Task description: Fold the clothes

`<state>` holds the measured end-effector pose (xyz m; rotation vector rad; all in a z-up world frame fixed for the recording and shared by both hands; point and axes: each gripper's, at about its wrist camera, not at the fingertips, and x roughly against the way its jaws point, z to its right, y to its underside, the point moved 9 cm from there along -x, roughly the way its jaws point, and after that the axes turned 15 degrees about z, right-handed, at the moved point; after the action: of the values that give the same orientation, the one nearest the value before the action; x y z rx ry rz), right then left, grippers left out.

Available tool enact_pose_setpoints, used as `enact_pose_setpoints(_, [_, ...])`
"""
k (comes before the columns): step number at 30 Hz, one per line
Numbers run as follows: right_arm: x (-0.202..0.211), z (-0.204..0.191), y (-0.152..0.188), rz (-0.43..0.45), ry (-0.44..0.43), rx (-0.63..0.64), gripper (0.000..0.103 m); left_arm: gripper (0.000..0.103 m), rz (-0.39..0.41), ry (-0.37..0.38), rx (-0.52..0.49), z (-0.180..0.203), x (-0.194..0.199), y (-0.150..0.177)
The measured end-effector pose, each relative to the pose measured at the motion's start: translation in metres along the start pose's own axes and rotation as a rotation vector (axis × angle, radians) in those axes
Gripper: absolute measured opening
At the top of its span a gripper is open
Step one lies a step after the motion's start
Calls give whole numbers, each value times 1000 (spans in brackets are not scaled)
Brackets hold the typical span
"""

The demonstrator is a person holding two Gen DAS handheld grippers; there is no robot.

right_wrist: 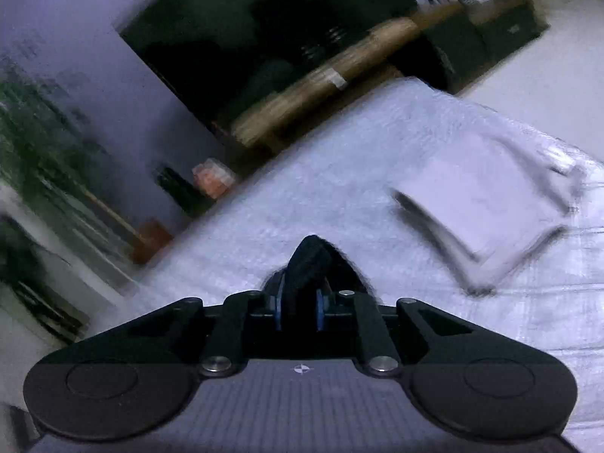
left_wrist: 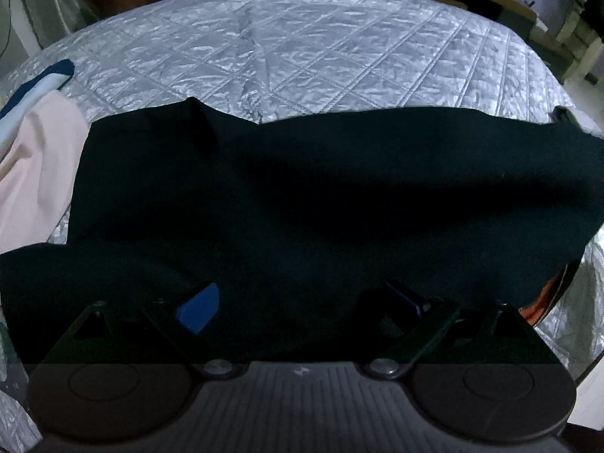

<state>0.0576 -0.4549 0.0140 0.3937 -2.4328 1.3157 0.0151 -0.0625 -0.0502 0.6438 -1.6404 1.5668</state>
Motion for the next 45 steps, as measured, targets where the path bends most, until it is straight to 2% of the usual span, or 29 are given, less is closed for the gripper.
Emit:
enact_pose_setpoints(1, [-5,7,8,-52,81,109,24,92,2,-1,-6,2,0,1])
enact_pose_setpoints(2, [-7,9,14,-78,109,181,28,92,4,-1,-11,3,0,1])
enact_pose_setpoints(3, [-5,11,18,-86,128,201,32,92,4,0,-12,3,1,1])
enact_pose_setpoints(5, [7,19,19,-43,164,130,61,92,2,0,-11,2,0,1])
enact_pose_setpoints(10, [18,47,40,-48,166,-112,63,92,6,-2,-2,2,0,-1])
enact_pose_setpoints(14, [1,51,53,-92,103,-301,66,92,1,-1,-9,3,-2,1])
enact_pose_setpoints(17, [-16,42,58,-110,76,-317,69,92,-1,2,-15,5,-3,1])
enact_pose_setpoints(18, [-19,41,58,-104,81,-312,68,92,-1,2,-14,5,-2,1])
enact_pose_setpoints(19, [-21,39,57,-99,84,-307,52,92,-1,3,-13,5,-3,1])
enact_pose_setpoints(20, [-24,38,58,-103,74,-313,25,92,-2,4,-12,5,-3,1])
enact_pose_setpoints(22, [-25,33,54,-80,61,-302,23,92,-1,4,-8,3,-3,0])
enact_pose_setpoints(24, [-14,20,39,-2,10,-289,22,92,0,1,1,1,-3,-1])
enact_pose_setpoints(28, [26,5,21,175,-22,-218,24,92,24,-16,38,-11,-1,-13])
enact_pose_setpoints(30, [35,20,39,152,99,-168,29,92,54,-42,60,-23,-1,-24])
enact_pose_setpoints(32, [33,40,64,19,267,-12,38,92,91,-80,83,-39,2,-38])
enact_pose_setpoints(33, [36,41,69,-2,304,88,40,92,110,-99,96,-48,4,-44])
enact_pose_setpoints(35, [54,36,63,40,343,204,51,92,136,-130,139,-69,7,-58])
enact_pose_setpoints(37, [70,33,54,90,386,251,58,92,155,-165,193,-93,10,-70])
enact_pose_setpoints(39, [84,26,46,137,417,311,59,92,178,-208,247,-118,14,-81])
enact_pose_setpoints(41, [89,3,43,163,382,436,59,92,202,-247,293,-143,20,-91])
enact_pose_setpoints(43, [84,-47,49,151,192,544,64,93,220,-277,337,-166,27,-97])
enact_pose_setpoints(44, [77,-76,62,110,69,588,74,93,222,-284,361,-177,31,-98])
enact_pose_setpoints(45, [69,-107,78,56,-47,634,77,93,222,-289,390,-188,34,-100])
